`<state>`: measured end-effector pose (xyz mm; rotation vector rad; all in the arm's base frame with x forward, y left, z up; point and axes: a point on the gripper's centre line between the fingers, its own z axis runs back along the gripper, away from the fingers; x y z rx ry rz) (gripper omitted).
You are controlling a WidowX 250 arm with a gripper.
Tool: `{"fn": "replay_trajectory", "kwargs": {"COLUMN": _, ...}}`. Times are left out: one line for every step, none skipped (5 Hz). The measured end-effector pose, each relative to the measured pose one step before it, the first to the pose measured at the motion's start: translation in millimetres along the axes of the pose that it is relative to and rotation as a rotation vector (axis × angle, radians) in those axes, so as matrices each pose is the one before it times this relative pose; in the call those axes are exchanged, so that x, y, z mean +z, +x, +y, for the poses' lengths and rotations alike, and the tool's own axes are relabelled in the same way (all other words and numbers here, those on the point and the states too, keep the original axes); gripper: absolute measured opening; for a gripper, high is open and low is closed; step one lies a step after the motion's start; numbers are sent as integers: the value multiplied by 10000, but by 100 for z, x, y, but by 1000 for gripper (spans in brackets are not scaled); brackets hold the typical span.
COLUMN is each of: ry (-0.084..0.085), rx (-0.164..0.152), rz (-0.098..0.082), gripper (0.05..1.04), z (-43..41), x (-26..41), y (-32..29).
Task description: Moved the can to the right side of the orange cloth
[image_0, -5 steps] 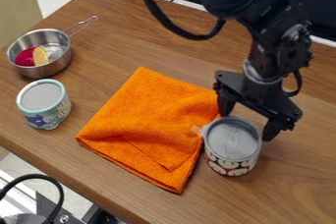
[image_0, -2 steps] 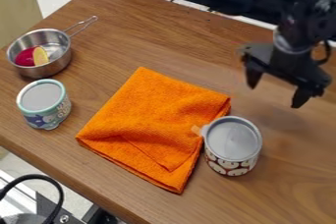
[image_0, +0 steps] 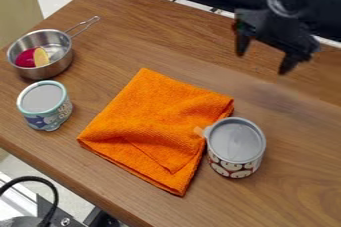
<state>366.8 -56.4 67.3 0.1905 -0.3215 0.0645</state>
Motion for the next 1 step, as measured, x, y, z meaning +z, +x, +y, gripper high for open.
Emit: {"fn": "replay_trajectory", "kwargs": {"ry": 114, "rx": 183, "rz": 320, "gripper": 997, "z": 2869, "x": -364, "y": 409}}
